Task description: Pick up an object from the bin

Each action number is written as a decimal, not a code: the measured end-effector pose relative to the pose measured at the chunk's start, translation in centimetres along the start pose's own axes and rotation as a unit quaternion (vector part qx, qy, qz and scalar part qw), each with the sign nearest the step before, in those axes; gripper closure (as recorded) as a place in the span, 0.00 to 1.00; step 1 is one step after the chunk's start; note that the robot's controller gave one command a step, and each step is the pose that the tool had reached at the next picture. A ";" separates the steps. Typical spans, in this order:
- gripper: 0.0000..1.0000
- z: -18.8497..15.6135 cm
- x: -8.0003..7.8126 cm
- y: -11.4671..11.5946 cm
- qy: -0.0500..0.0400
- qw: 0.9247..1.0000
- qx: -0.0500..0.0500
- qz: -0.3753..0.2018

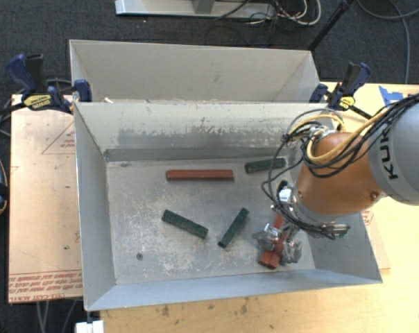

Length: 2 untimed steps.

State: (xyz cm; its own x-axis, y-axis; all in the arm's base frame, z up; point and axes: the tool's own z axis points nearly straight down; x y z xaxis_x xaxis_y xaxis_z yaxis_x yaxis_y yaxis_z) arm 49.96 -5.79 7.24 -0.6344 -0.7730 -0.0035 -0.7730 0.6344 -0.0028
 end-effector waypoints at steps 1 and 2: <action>1.00 -0.4 0.0 0.1 0.001 1.000 -0.001 0.000; 1.00 -1.7 0.0 0.1 0.001 1.000 -0.001 0.000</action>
Offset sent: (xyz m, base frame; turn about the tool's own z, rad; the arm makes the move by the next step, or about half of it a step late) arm -0.0001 0.0001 0.0357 0.0000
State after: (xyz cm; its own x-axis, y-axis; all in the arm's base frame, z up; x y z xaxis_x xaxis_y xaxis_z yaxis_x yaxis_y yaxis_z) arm 49.87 -5.76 8.91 -0.6349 -0.7726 -0.0014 -0.7726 0.6349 0.0000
